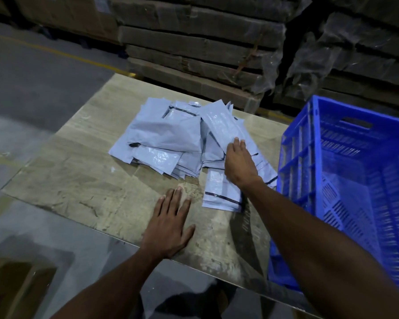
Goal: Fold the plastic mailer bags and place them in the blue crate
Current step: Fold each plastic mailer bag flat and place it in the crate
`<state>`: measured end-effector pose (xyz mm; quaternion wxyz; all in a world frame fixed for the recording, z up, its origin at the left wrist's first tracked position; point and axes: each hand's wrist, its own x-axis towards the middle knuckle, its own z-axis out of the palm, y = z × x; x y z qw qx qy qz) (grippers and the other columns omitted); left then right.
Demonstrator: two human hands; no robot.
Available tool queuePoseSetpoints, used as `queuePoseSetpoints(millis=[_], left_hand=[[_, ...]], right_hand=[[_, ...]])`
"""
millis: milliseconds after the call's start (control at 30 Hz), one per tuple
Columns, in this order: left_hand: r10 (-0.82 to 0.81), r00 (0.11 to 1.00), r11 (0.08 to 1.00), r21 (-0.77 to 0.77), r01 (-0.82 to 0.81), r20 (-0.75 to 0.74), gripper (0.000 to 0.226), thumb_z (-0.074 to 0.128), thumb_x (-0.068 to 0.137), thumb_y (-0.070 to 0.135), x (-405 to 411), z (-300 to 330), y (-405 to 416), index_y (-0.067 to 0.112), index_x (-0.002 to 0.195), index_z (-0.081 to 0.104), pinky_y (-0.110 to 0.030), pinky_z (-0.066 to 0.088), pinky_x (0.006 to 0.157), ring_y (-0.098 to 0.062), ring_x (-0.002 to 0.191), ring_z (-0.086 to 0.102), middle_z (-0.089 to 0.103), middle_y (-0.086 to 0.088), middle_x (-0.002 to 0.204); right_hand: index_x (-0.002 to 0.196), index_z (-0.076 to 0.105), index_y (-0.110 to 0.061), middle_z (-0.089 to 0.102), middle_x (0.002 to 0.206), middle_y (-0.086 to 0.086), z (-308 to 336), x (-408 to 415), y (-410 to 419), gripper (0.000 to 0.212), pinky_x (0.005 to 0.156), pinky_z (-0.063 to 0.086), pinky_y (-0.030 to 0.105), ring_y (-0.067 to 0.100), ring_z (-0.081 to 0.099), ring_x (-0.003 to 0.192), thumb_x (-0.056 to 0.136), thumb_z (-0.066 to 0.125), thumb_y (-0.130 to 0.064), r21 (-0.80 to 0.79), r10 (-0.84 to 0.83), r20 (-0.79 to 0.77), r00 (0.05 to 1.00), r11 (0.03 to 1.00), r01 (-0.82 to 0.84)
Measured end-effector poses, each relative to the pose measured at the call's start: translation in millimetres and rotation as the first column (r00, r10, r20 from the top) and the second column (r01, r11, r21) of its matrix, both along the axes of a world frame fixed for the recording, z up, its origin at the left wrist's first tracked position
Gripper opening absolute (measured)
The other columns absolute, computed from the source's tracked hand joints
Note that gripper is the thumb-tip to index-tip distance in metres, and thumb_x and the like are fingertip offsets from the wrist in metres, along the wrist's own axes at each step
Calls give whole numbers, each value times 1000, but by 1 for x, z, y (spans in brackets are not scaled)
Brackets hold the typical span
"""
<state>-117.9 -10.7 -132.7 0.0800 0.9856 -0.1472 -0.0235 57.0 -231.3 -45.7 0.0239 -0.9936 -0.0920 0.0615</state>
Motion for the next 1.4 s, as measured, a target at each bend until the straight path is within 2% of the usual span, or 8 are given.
queuePoseSetpoints(millis=[300, 567, 800, 933, 1000, 1133, 1267, 1400], left_hand=[[-6, 1000, 999, 36, 6, 5, 77, 35, 101, 60, 0, -2, 0, 15, 162, 29, -53, 11, 127, -34, 160, -1, 8, -16, 172], [17, 1000, 1000, 12, -17, 16, 73, 34, 100, 52, -6, -3, 5, 4, 156, 39, -53, 16, 124, -36, 156, 21, 24, -19, 168], [124, 989, 991, -65, -120, 74, 58, 39, 95, 30, -26, -4, 65, -3, 141, 54, -60, 40, 110, -45, 138, 47, 49, -26, 150], [-19, 996, 995, -97, 28, 90, 59, 54, 85, 20, -28, -15, 126, -3, 139, 54, -57, 41, 111, -47, 139, 45, 45, -26, 153], [-80, 995, 988, -128, 86, 54, 67, 70, 77, 11, -26, -15, 139, -3, 139, 52, -54, 40, 114, -45, 140, 45, 45, -26, 153], [95, 983, 957, -288, -47, 155, 41, 52, 100, 15, -21, 0, 127, -5, 135, 58, -43, 39, 112, -39, 127, 58, 60, -24, 139], [-80, 961, 968, -208, 138, 264, 42, 49, 97, 15, -14, 18, 90, -2, 132, 64, -47, 41, 109, -38, 125, 62, 65, -20, 135], [-254, 946, 965, -16, 262, 201, 56, 34, 102, 34, -23, 22, 50, 3, 136, 65, -49, 35, 116, -31, 134, 58, 63, -14, 142]], right_hand=[[114, 56, 3, 53, 130, 23, 9, -18, 0, 25, 86, 44, 46, 41, 52, 114, 93, 41, 5, 131, -71, 99, 993, 990, 58], [126, 56, 5, 67, 116, 27, 2, -121, 25, 41, 60, 55, 39, 40, 70, 85, 89, 46, -10, 402, -53, 317, 947, 912, -84], [117, 56, -5, 56, 143, 20, -62, -228, 45, 38, 96, 52, 56, 39, 57, 128, 82, 43, -11, 136, 412, 272, 870, 878, -458], [115, 52, -12, 54, 146, 13, -68, -255, 38, 53, 96, 48, 65, 38, 52, 134, 67, 73, -4, 72, 538, 175, 825, 828, -555], [113, 55, -14, 52, 148, 11, -63, -258, 31, 60, 96, 46, 69, 38, 50, 136, 61, 80, 2, 67, 533, 132, 836, 836, -544], [105, 66, -19, 46, 155, 3, -57, -250, 19, 19, 110, 28, 62, 34, 40, 143, 89, 56, -21, -24, 515, 79, 854, 857, -515], [106, 66, -23, 47, 154, -3, -42, -246, 21, 37, 116, 29, 59, 27, 38, 146, 94, 38, -44, -3, 413, -49, 910, 911, -413], [117, 69, -16, 52, 150, 1, -36, -247, 46, 51, 118, 23, 48, 23, 40, 144, 103, 28, -44, 216, 148, 96, 984, 962, -166]])
